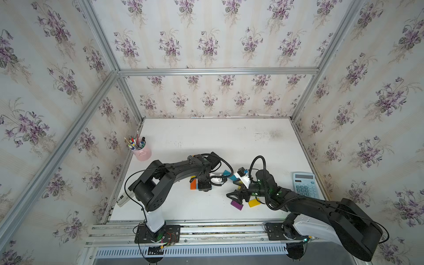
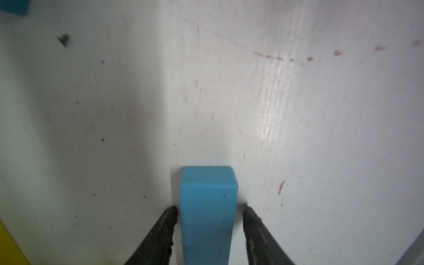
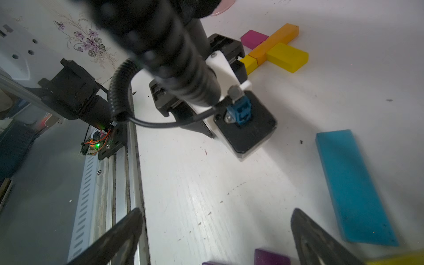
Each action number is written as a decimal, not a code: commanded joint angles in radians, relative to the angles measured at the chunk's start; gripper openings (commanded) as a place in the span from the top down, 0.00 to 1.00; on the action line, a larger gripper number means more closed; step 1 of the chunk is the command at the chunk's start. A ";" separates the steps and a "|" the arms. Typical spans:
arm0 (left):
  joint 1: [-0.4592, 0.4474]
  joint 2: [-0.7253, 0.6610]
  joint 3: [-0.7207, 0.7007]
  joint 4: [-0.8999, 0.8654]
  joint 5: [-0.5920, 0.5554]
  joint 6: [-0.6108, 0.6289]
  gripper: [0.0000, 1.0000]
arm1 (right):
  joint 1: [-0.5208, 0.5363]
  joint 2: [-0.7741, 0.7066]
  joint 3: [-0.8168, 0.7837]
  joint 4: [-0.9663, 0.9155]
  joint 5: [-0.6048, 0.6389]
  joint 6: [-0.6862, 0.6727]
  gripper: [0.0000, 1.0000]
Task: Assemble the letter t with building blocks
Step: Assemble the building block at the center of the board.
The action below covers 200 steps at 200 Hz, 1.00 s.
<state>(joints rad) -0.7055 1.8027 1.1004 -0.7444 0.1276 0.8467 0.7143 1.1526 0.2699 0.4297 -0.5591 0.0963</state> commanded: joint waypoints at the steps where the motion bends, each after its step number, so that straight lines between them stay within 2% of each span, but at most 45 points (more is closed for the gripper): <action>1: -0.002 0.015 0.008 0.027 0.004 -0.007 0.49 | 0.001 -0.001 0.005 0.018 -0.008 -0.018 0.00; 50: -0.002 0.017 0.009 0.029 -0.006 -0.009 0.49 | 0.002 -0.022 0.003 0.002 0.013 -0.020 0.00; 200: -0.006 0.033 0.017 -0.007 -0.023 -0.006 0.63 | 0.002 -0.022 0.000 0.006 0.005 -0.017 0.00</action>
<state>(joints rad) -0.7120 1.8240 1.1248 -0.7506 0.0998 0.8318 0.7143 1.1267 0.2687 0.4221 -0.5465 0.0860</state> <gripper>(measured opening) 0.382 0.998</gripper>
